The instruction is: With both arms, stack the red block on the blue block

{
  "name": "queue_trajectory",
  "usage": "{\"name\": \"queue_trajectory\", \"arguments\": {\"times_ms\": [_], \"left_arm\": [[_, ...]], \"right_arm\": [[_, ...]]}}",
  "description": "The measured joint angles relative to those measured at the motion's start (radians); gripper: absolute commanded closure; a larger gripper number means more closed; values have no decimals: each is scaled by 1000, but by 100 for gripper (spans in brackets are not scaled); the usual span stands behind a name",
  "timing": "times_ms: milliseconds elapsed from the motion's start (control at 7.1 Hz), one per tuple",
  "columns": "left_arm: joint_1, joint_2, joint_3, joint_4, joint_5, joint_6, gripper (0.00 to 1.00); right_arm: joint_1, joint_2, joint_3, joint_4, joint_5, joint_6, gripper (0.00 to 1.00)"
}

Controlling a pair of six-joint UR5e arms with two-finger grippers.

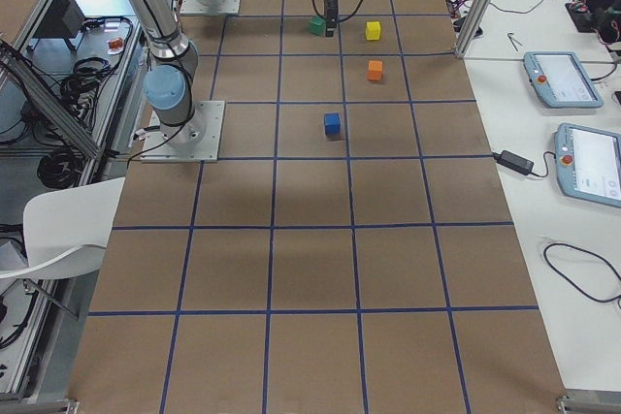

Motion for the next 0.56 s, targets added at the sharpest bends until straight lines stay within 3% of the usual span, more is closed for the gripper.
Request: {"name": "queue_trajectory", "arguments": {"times_ms": [563], "left_arm": [[-2, -1, 0, -7, 1, -1, 0]], "right_arm": [[3, 0, 3, -6, 15, -7, 0]]}}
